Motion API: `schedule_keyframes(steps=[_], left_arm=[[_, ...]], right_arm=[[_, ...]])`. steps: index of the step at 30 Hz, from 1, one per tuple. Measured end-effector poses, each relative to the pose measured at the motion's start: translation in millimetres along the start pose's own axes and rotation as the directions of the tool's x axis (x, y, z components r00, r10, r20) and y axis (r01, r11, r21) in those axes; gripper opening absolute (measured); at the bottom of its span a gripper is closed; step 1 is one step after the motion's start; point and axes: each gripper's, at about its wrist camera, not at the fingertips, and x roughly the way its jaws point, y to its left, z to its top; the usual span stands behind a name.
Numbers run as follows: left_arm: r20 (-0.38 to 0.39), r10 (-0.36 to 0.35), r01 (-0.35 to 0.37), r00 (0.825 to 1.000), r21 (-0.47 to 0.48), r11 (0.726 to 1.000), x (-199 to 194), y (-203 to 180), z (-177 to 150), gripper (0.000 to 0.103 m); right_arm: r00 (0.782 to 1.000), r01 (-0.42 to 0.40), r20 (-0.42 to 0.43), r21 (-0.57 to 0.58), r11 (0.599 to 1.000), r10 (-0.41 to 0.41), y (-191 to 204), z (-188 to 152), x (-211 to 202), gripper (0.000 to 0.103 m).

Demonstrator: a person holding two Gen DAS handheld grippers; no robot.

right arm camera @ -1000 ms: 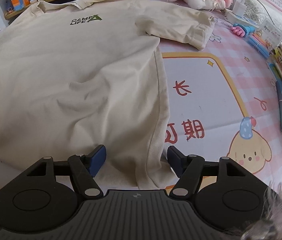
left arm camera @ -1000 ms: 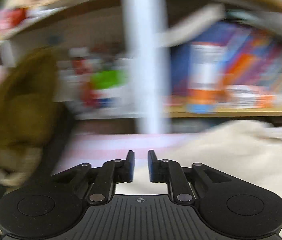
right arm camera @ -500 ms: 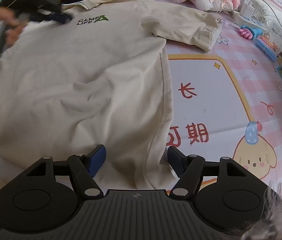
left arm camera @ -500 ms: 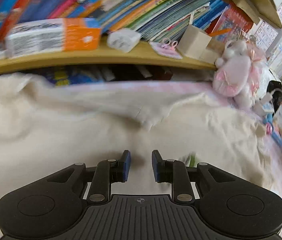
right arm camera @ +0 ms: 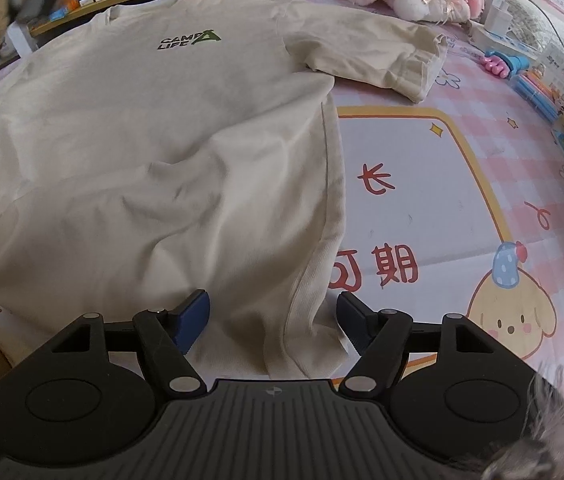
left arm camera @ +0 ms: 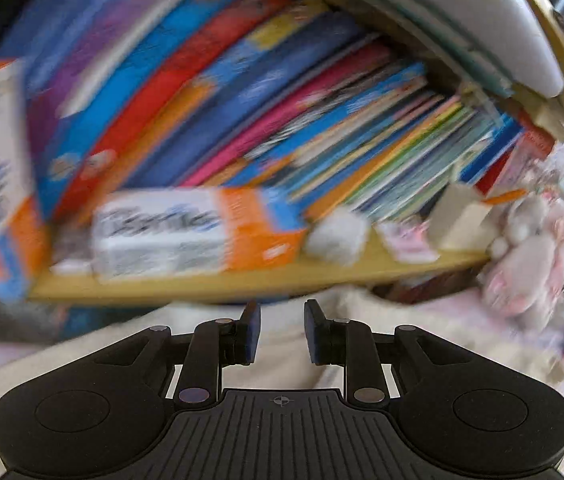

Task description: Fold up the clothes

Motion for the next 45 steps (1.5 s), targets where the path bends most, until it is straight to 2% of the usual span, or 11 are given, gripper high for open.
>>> schedule_keyframes(steps=[8,13,14,18,20,23,28,31,39,42,45], left_arm=[[-0.027,0.103,-0.105,0.994,-0.091,0.99,-47,72,-42,0.024],[-0.076,0.165,-0.173,0.983,-0.103,0.98,-46,102,-53,0.024],[-0.081,0.17,-0.178,0.982,-0.105,0.978,-46,107,-56,0.02],[-0.07,0.156,-0.164,0.985,-0.125,0.979,-47,119,-57,0.018],[-0.066,0.169,-0.177,0.983,-0.156,0.972,-44,126,-52,0.01],[-0.06,0.164,-0.173,0.985,-0.189,0.967,-34,133,-43,0.01],[-0.057,0.185,-0.191,0.981,-0.145,0.971,-25,130,-35,0.01],[-0.084,0.204,-0.213,0.975,-0.113,0.97,-31,124,-35,0.011],[0.044,0.12,-0.117,0.992,-0.054,0.992,-129,101,-74,0.016],[0.069,0.126,-0.121,0.99,-0.069,0.99,-172,85,-101,0.027],[0.098,0.172,-0.161,0.98,-0.107,0.981,-211,68,-132,0.039]], right_arm=[[1.0,0.005,-0.001,0.004,1.0,-0.005,1,0,-1,0.068],[1.0,0.015,-0.005,0.016,1.0,-0.014,3,1,-2,0.069],[1.0,0.018,-0.006,0.019,1.0,-0.018,3,0,-2,0.069],[0.999,0.039,-0.009,0.033,0.999,-0.039,6,0,-3,0.069],[0.998,0.054,-0.012,0.036,0.998,-0.054,8,1,-3,0.069],[0.998,0.066,-0.014,0.056,0.996,-0.065,8,1,-3,0.069],[0.998,0.068,-0.016,0.111,0.992,-0.066,5,0,-2,0.071],[0.998,0.069,-0.016,0.127,0.989,-0.067,4,-1,-2,0.072],[0.999,0.044,-0.015,0.078,0.996,-0.043,3,1,-2,0.072],[1.0,0.02,-0.011,0.039,0.999,-0.019,0,1,-2,0.071],[1.0,-0.019,-0.004,-0.008,1.0,0.019,-5,0,-4,0.07]])
